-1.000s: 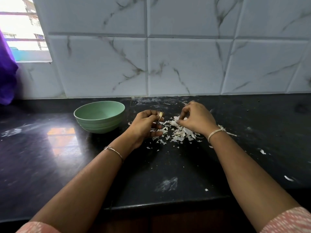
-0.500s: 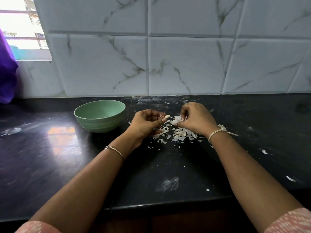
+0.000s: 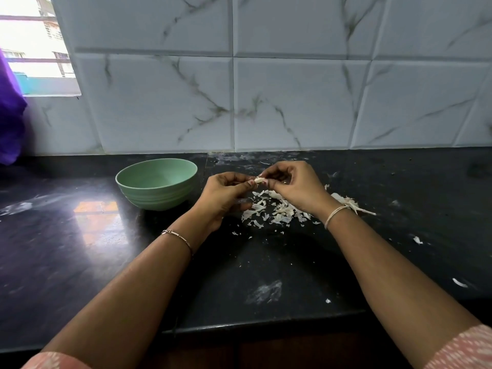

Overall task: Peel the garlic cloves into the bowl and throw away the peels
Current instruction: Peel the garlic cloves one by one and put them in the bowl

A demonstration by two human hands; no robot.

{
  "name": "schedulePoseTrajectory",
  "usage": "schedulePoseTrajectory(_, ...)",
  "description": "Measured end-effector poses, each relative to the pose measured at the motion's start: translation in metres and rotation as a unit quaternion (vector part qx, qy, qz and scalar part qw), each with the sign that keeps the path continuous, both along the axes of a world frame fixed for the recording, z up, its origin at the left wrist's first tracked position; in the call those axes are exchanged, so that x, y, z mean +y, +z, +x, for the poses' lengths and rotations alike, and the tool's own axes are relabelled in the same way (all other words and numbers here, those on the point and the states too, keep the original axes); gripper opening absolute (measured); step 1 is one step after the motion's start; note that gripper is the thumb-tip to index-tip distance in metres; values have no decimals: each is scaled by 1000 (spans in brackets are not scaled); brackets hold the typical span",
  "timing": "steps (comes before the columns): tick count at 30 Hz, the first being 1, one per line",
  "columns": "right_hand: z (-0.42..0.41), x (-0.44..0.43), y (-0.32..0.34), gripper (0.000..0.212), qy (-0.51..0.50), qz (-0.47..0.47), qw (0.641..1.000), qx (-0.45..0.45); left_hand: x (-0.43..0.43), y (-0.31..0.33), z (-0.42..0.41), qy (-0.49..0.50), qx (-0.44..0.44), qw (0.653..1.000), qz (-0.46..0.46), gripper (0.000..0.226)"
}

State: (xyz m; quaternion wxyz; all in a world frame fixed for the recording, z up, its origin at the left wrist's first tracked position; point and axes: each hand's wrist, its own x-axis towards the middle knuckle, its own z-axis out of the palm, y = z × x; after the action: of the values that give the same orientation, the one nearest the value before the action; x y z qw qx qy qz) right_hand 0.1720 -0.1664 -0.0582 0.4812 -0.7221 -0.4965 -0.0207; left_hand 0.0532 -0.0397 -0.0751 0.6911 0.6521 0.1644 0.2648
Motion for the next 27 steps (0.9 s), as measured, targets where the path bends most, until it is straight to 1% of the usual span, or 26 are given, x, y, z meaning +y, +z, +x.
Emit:
schedulePoseTrajectory(3,-1,1,-1,15,5,-7,1000,-9,1,-2,0,-8,4,1000,21,2)
schedulePoseTrajectory(5,0,1,-1,16,12,-6,1000,10,1,-3,2,-1,15,998,53,3)
schedulePoseTrajectory(8,-1,1,-2,18,35,4,996,86,4,-6,4,23,33,993,107,5)
schedulePoseTrajectory(12,-3,-3,-1,14,70,15,977,199,4,-7,3,36,51,984,164,12)
schedulePoseTrajectory(15,-2,-5,1,11,80,11,963,257,1,-5,2,5,43,990,133,13)
schedulePoseTrajectory(18,0,-4,1,11,82,21,958,273,0,-2,1,-33,48,997,54,12)
schedulePoseTrajectory(20,-2,-3,0,12,73,29,967,244,-1,2,0,-50,53,997,-5,11)
schedulePoseTrajectory(22,-5,-1,-1,13,59,29,979,193,-1,4,-1,-45,54,997,-40,12)
schedulePoseTrajectory(24,-8,1,-1,11,47,39,984,168,-1,5,-1,-36,51,996,-58,14)
schedulePoseTrajectory(27,-11,1,-2,10,37,62,983,168,-3,6,-1,-43,59,996,-54,14)
